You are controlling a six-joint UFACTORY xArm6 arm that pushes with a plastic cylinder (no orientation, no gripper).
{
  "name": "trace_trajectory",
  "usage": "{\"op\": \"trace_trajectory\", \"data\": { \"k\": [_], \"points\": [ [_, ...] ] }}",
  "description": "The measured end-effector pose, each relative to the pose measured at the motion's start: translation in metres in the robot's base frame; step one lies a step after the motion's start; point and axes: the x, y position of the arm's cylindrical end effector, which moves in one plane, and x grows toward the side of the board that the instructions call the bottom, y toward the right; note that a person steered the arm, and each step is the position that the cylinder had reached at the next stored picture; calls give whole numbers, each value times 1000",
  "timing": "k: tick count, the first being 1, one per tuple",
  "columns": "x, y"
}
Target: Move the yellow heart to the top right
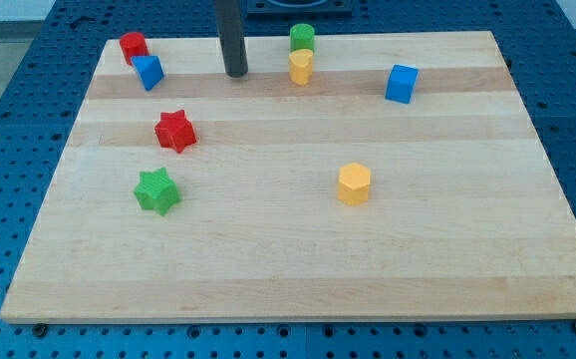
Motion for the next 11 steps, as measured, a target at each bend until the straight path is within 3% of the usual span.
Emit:
{"op": "trace_trajectory", "data": {
  "k": [4,7,10,11],
  "points": [
    [-2,180],
    [-6,194],
    [-37,269],
    [-20,232]
  ]
}}
